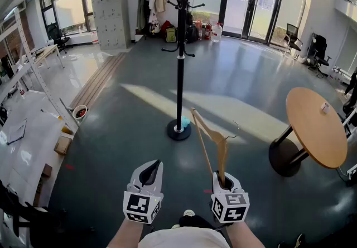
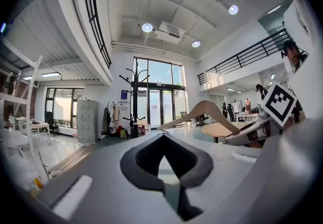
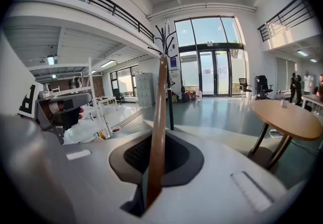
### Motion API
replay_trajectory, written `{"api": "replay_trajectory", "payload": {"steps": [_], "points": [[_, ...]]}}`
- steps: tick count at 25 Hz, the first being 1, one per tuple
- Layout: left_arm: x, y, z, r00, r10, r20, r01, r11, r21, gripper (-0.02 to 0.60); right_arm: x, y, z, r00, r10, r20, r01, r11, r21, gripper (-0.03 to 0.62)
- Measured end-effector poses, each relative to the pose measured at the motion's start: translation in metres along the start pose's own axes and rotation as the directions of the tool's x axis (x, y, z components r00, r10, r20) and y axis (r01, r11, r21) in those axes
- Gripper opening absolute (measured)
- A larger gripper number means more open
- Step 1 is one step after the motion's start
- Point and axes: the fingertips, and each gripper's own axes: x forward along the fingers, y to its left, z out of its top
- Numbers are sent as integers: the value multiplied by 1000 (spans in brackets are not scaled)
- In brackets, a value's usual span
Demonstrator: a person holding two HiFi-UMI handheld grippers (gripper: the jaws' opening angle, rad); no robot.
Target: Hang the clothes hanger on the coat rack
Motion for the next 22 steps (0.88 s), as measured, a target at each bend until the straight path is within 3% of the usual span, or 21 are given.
{"api": "replay_trajectory", "payload": {"steps": [22], "points": [[36, 0, -2, 999, 31, -24, -31, 1000, 2, 0, 22, -34, 11, 1000, 14, -2, -14, 999, 43, 44]]}}
